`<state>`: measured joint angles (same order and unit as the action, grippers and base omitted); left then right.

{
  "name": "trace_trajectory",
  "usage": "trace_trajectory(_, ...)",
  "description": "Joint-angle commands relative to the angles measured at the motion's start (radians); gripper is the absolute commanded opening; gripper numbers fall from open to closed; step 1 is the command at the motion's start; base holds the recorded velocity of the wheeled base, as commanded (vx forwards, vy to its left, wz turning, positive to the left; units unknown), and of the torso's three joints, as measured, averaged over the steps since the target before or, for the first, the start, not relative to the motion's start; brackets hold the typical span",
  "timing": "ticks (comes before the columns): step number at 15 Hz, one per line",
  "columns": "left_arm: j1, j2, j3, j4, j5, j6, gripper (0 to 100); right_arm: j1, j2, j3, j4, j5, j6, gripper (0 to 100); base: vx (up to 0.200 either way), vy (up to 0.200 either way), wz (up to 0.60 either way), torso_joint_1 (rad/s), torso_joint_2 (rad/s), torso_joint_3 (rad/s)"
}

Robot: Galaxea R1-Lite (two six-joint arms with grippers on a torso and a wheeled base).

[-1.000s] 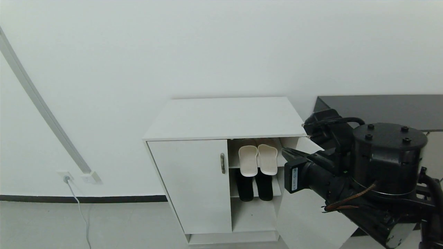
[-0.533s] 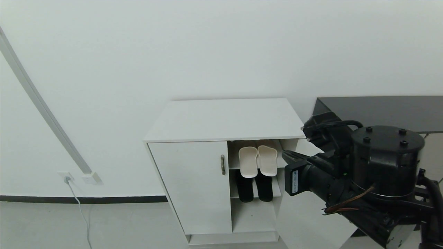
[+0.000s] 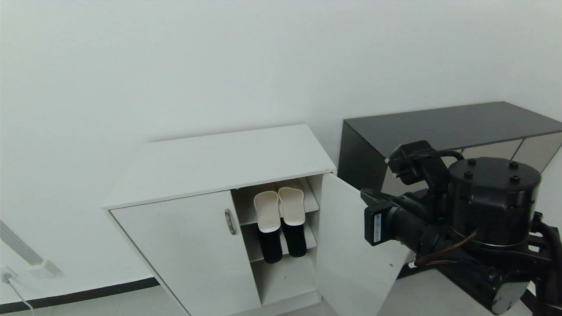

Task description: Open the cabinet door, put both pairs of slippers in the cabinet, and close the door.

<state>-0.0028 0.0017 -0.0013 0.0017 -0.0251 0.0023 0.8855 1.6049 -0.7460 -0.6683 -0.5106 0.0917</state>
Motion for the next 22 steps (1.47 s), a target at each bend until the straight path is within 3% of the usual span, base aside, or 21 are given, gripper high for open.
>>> trace_trajectory(1,0.0,0.0,0.0,0.0,0.001,0.001,0,-0.017,-0.002,0.0,-0.001,0.018,0.0,0,0.0,0.0,0.0,0.0,0.0,0.0)
trace_trajectory(10,0.0,0.0,0.0,0.0,0.001,-0.001,0,-0.023,0.003,0.013,-0.008,0.041,-0.004,0,0.0,0.0,0.0,0.0,0.0,0.0)
trace_trajectory(15,0.0,0.0,0.0,0.0,-0.001,-0.001,0,-0.036,0.009,0.013,-0.008,0.041,-0.009,0,-0.2,0.0,0.0,0.003,0.0,-0.004)
trace_trajectory(18,0.0,0.0,0.0,0.0,0.001,0.001,0,-0.117,0.059,-0.046,-0.005,0.04,-0.041,0,0.0,0.0,0.0,0.0,0.0,0.0)
trace_trajectory(22,0.0,0.0,0.0,0.0,0.001,-0.001,0,-0.3,0.213,-0.213,0.038,0.044,-0.003,0,0.0,0.0,0.0,0.0,0.0,0.0)
